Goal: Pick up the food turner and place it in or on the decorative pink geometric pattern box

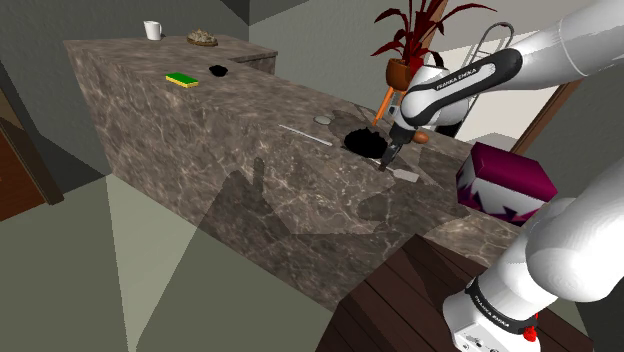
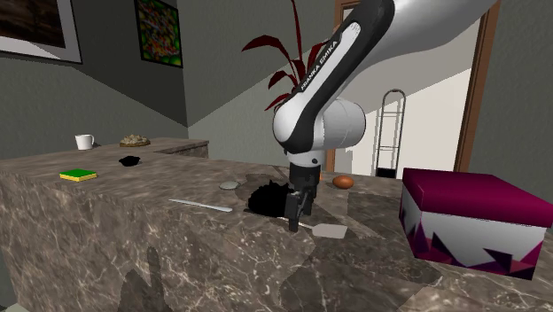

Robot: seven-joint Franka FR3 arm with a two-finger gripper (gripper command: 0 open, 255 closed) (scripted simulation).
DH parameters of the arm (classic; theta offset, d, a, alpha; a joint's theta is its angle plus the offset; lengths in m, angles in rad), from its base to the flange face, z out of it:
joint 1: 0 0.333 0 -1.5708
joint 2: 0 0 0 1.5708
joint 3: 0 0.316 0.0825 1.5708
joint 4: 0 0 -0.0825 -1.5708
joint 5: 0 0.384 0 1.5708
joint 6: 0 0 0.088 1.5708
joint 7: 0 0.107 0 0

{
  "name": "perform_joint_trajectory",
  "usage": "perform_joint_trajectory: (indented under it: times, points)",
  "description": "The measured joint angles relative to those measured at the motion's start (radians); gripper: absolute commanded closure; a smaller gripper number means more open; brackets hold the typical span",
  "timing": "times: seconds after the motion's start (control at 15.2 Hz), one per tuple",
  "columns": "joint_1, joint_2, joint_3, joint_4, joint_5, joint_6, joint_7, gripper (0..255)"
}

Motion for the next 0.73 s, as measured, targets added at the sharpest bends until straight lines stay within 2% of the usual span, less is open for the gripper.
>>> perform_joint_trajectory:
  times: [0.2, 0.26, 0.73]
  points:
    - [0.0, 0.001, 0.0, -0.001, 0.001, 0.002, 0.0, 0]
    - [0.0, 0.001, 0.0, -0.001, 0.001, 0.002, 0.0, 255]
    - [0.003, -0.006, 0.004, 0.003, 0.002, -0.001, 0.001, 255]
